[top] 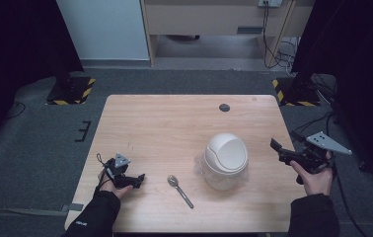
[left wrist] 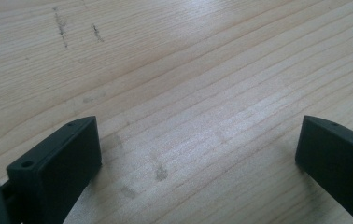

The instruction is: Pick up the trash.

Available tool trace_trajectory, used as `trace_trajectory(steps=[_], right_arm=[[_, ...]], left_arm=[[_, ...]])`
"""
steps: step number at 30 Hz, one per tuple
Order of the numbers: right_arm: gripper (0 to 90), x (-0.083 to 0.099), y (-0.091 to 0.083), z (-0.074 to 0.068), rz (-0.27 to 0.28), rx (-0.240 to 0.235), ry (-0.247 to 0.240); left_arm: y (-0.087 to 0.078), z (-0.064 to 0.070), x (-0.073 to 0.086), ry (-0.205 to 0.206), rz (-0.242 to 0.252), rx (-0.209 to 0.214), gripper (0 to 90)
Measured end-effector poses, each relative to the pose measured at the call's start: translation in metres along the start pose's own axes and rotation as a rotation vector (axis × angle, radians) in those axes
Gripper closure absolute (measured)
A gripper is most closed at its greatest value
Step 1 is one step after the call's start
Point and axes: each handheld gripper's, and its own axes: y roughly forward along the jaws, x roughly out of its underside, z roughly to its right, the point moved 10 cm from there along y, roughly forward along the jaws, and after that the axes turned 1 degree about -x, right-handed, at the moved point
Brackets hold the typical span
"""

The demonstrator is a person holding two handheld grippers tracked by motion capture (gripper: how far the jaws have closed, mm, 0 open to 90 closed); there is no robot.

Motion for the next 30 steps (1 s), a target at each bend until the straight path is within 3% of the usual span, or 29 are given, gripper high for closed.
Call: trace_trajectory(steps=[8,16,25,30], right_arm=[[9.6,-0.016,0.002,-0.025,0.053,-0.06,-0.011],[9.1,-0.02,0.01,-0.046,0.068,-0.102,-0.022],[8.5,-0.01,0.026,-0.071,0.041,-0.157,-0.033],[8.1,0.002,0.036,-0.083,-0.002,-0.177,-0.058]], left_arm=[[0.0,0.0,0.0,0.0,0.0,0.0,0.0],[0.0,0.0,0.0,0.0,0.0,0.0,0.0],[0.0,0.0,0.0,0.0,0.0,0.0,0.0],[0.0,0.0,0.0,0.0,0.0,0.0,0.0]])
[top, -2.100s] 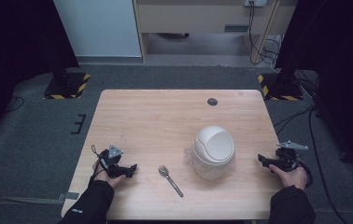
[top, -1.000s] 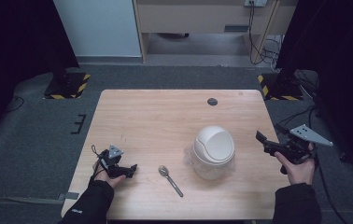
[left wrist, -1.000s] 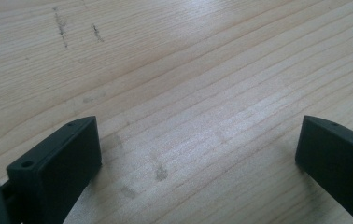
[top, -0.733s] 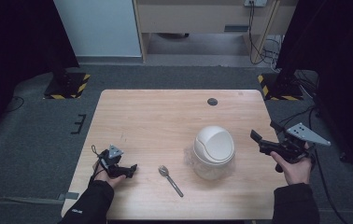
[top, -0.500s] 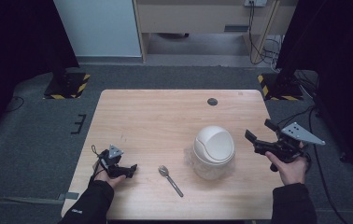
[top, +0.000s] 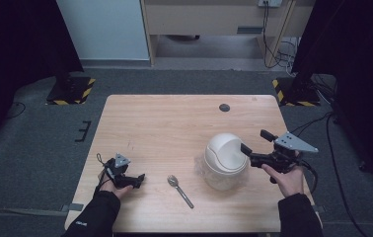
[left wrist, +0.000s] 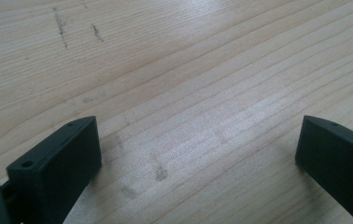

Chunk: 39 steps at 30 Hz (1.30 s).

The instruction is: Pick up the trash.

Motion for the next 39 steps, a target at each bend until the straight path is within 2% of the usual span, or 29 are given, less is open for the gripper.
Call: trace_trajectory(steps=[5,6,8,16,22,26,28,39], right_arm=[[8.1,0.008,0.008,-0.007,-0.027,-0.017,-0.011],[7.3,0.013,0.011,-0.009,-0.05,-0.02,-0.021],[7.2,0.018,0.014,-0.011,-0.057,-0.029,-0.012],[6.3,0.035,0.02,-0.009,-0.101,-0.032,0.016],[6.3,0.042,0.021,-0.007,-0.124,-0.03,0.018],[6.3,0.05,0.023,-0.005,-0.165,-0.026,0.01],[6.7,0.051,0.023,-0.005,-0.165,-0.026,0.028],[7.9,0.057,0.029,-0.005,-0.192,-0.002,0.052]], left_arm=[[0.0,0.0,0.0,0.001,0.0,0.001,0.0],[0.0,0.0,0.0,-0.001,0.001,0.001,0.0],[0.0,0.001,0.0,0.001,0.001,0.002,0.0],[0.0,0.001,0.0,0.004,0.001,0.005,0.0],[0.0,0.001,0.0,0.005,0.001,0.006,0.0],[0.0,0.002,0.0,0.005,0.001,0.006,0.0],[0.0,0.002,0.0,0.005,0.002,0.007,0.0],[0.001,0.002,-0.001,0.008,0.001,0.011,0.0]])
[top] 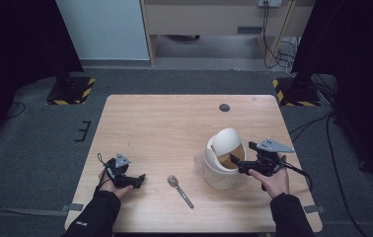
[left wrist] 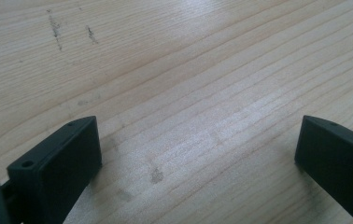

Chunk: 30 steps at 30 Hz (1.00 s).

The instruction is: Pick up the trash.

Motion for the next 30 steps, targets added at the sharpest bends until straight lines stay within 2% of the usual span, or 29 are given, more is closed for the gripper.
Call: trace_trajectory(steps=[4,8,13,18,19,21,25,30], right_arm=[[8.0,-0.001,-0.001,0.0,-0.006,-0.013,0.002],[8.2,-0.004,-0.009,-0.001,0.011,-0.033,0.004],[8.0,-0.012,-0.024,0.007,0.048,-0.019,0.008],[8.0,-0.02,-0.045,0.027,0.111,0.028,0.047],[8.0,-0.018,-0.052,0.04,0.129,0.057,0.072],[8.0,-0.018,-0.054,0.043,0.133,0.065,0.074],[7.8,-0.006,-0.062,0.067,0.145,0.135,0.096],[7.8,0.013,-0.061,0.085,0.113,0.183,0.122]], left_arm=[[0.0,0.0,0.0,0.001,0.001,0.002,0.0],[-0.001,0.0,0.0,0.003,-0.006,0.005,0.7],[-0.003,0.0,-0.001,0.007,-0.029,0.01,5.0],[-0.006,0.004,-0.002,-0.009,-0.04,0.033,11.8],[-0.006,0.005,-0.003,-0.013,-0.039,0.034,12.9],[-0.007,0.006,-0.005,-0.01,-0.031,0.035,12.9],[-0.012,0.013,-0.014,-0.002,0.008,0.045,14.6],[-0.017,0.031,-0.026,0.016,0.059,0.08,18.1]])
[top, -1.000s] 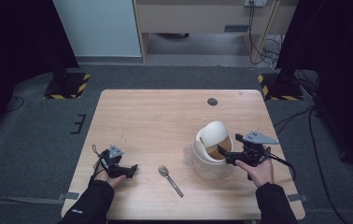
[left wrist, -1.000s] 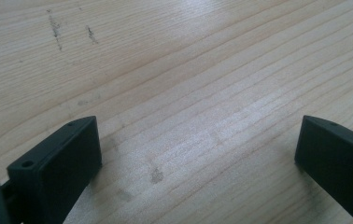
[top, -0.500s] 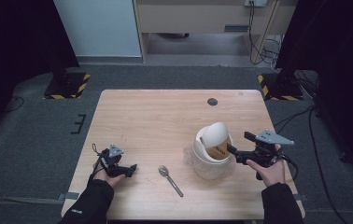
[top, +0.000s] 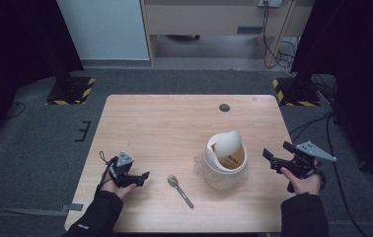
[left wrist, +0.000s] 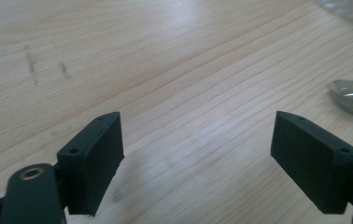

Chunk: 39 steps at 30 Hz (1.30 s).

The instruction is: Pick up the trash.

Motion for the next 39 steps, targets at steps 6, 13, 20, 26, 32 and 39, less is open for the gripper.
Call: trace_trajectory(steps=[6,13,20,26,32,39], right_arm=[[7.5,0.019,0.006,0.01,-0.058,0.03,-0.009],[7.4,0.036,0.009,0.02,-0.112,0.055,-0.006],[7.0,0.04,0.01,0.023,-0.129,0.059,-0.003],[6.8,0.039,0.011,0.023,-0.13,0.057,-0.01],[6.7,0.04,0.011,0.023,-0.135,0.058,-0.013],[6.4,0.04,0.011,0.022,-0.138,0.055,-0.019]], left_arm=[[-0.001,0.03,-0.013,0.024,0.053,0.059,21.3],[0.006,0.062,-0.015,0.059,0.05,0.115,24.8],[0.018,0.098,-0.012,0.127,0.022,0.161,27.4],[0.024,0.12,-0.011,0.158,0.021,0.19,28.5],[0.03,0.128,-0.012,0.132,0.029,0.164,28.7],[0.04,0.127,-0.005,0.122,-0.017,0.115,28.3]])
